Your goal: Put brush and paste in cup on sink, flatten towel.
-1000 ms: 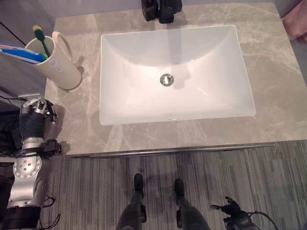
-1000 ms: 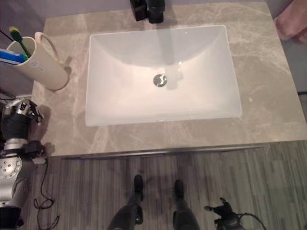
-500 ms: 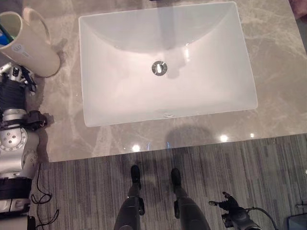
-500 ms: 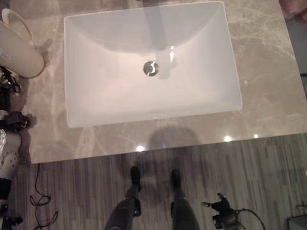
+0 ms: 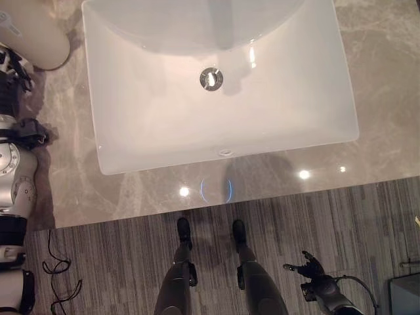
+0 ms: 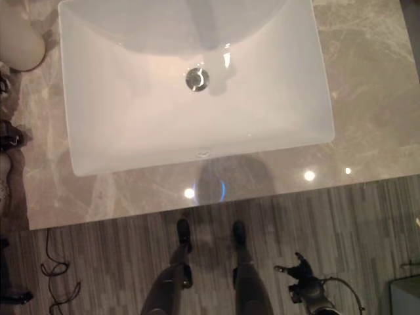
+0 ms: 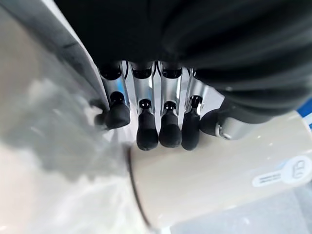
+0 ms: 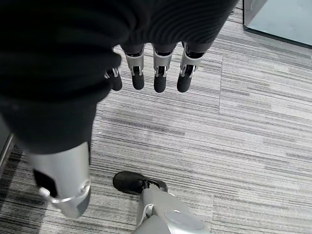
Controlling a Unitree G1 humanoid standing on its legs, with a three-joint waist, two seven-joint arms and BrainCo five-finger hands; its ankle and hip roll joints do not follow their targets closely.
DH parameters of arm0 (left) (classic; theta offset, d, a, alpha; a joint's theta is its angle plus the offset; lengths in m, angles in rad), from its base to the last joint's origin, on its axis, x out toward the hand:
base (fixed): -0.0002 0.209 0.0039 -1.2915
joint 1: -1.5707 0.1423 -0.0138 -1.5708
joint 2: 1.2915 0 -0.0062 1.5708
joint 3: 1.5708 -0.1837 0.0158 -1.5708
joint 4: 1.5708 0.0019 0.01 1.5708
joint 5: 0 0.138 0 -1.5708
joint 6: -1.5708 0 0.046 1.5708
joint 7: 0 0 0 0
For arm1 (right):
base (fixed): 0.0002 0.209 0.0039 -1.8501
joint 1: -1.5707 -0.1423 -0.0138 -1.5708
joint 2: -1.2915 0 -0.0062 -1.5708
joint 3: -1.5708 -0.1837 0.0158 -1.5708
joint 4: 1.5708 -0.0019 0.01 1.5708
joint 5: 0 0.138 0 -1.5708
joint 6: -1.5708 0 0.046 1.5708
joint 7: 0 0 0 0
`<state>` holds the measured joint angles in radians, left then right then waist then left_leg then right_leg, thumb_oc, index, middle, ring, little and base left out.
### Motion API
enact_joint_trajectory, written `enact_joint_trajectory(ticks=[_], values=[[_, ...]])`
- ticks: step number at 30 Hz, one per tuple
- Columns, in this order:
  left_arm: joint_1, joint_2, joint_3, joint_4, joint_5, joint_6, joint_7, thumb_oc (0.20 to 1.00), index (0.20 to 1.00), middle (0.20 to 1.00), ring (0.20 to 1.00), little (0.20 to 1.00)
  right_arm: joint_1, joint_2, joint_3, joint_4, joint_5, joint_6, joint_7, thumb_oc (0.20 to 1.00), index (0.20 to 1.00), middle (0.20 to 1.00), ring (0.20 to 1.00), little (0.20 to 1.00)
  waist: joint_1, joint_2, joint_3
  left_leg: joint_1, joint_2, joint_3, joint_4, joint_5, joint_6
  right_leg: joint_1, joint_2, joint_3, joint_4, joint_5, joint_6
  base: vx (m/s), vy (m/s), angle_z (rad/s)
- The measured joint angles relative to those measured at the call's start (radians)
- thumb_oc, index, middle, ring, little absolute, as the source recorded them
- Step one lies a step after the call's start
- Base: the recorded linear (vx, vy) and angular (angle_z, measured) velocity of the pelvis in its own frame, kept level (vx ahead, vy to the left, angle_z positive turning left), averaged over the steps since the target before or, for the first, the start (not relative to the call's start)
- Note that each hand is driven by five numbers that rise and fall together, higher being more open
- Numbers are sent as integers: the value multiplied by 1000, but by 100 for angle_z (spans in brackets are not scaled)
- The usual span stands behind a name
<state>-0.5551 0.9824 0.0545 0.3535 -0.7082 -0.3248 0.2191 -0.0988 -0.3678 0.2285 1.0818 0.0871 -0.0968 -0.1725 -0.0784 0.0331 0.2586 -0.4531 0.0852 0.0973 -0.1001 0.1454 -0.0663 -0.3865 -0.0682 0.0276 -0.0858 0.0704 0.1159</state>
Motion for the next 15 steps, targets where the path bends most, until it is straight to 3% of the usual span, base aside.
enact_joint_trajectory(ticks=[15], values=[[168, -48, 11, -75, 12, 10, -10, 200, 200, 200, 200, 200, -7, 0, 10, 3, -2, -7, 0, 1000, 1000, 1000, 1000, 1000, -14, -10, 13, 90, 3, -10, 0, 3, -4, 95, 3, -12, -1, -1, 0, -9, -12, 1]])
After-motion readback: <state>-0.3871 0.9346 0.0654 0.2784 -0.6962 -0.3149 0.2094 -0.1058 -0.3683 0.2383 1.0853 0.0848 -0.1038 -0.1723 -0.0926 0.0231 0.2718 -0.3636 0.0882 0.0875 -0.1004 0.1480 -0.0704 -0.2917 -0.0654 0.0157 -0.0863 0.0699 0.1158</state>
